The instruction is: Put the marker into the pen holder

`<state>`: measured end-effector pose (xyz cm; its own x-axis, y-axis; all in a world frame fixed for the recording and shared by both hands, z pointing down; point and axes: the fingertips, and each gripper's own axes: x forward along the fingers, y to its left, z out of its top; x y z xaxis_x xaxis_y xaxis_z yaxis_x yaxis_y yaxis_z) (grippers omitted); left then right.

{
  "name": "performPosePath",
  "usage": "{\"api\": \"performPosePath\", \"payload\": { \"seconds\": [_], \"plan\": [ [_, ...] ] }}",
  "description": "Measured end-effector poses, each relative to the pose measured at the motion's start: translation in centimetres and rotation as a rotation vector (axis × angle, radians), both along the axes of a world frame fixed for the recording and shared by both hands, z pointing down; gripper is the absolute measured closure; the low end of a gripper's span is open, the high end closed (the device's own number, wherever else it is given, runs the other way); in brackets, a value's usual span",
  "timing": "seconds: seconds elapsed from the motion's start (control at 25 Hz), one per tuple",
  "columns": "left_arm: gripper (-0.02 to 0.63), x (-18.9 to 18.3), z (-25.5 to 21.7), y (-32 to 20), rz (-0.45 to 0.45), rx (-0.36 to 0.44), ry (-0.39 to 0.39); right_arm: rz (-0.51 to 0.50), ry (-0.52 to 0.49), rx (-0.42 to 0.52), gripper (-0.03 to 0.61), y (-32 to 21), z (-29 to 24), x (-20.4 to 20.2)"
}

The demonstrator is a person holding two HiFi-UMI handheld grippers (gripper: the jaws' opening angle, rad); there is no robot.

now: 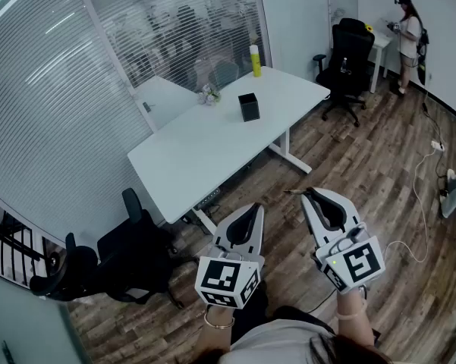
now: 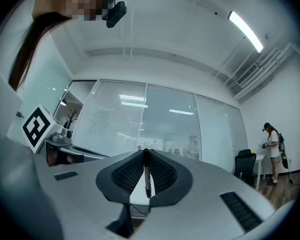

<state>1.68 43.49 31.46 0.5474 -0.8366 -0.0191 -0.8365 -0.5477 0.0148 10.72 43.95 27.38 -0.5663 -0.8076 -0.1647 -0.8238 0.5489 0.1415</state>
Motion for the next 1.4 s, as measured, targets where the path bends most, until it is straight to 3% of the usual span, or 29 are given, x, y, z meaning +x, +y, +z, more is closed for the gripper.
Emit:
{"api": "performPosePath", "payload": {
  "seconds": [0.68, 1.4],
  "plan": [
    [0.595, 1.8, 0.4, -4.2, -0.034, -0.019, 0.007, 0.007, 0.044, 0.025, 0.52, -4.3, 1.0, 2.4],
    [0.595, -0.2, 2.1, -17.5, 0.052, -0.04, 0.02, 0.066, 0.046, 0.018, 0.52, -17.1, 2.0, -0.8]
  ]
}}
